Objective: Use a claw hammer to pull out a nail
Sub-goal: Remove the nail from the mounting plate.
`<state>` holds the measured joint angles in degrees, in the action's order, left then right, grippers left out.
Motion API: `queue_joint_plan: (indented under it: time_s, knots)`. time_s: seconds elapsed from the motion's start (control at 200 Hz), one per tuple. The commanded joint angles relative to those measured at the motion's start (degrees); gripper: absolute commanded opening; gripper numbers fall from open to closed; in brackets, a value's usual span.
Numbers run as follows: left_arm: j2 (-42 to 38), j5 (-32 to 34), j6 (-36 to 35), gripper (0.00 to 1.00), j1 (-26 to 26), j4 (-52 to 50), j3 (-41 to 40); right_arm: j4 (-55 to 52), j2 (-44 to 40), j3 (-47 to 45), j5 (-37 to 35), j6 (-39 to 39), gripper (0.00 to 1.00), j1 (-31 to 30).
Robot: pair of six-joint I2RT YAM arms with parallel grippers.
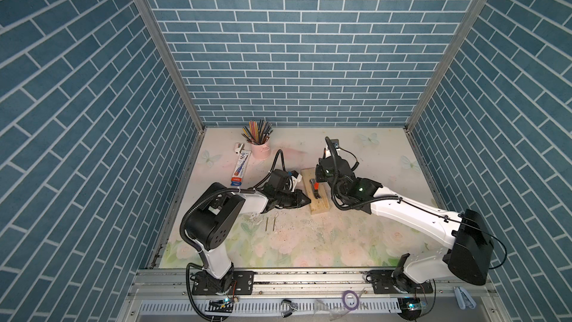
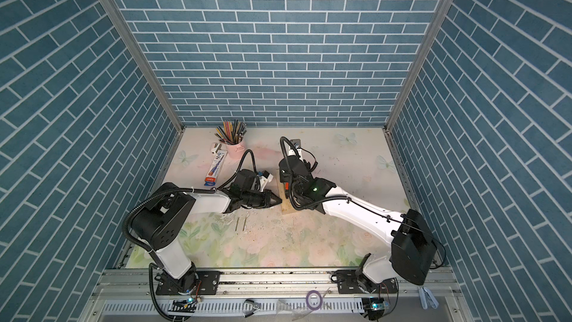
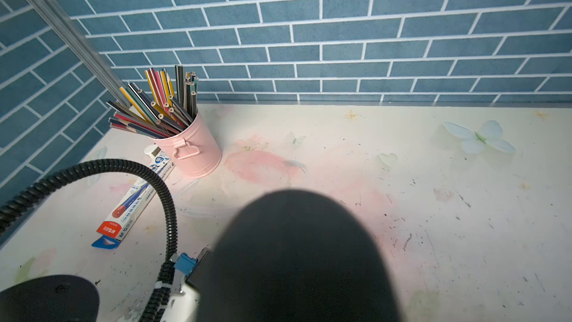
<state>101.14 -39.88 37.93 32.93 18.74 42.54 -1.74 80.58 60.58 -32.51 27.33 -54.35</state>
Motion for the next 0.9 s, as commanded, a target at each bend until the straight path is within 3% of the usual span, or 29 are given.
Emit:
queue_joint_plan:
  time_s: [0.0,0.2,0.43,0.895]
  knots:
    - [4.0,8.5,-0.7,0.15,0.2,-9.3,-1.8,-3.6,-2.1,-4.3,-1.7,-0.4,0.0,-0.3]
    - [3.8,8.8,-0.1,0.15,0.2,-9.1,-1.8,-3.0,-4.8,-4.9,0.9,-1.6,0.0,-1.7]
    - [3.1,8.9,0.0,0.15,0.2,-9.2,-1.9,-2.3,-3.8,-4.0,-2.1,0.0,0.0,-4.3]
    - [3.1,9.1,-0.6,0.15,0.1,-9.3,-2.3,-21.9,2.9,9.8,0.7,2.7,0.0,-2.5]
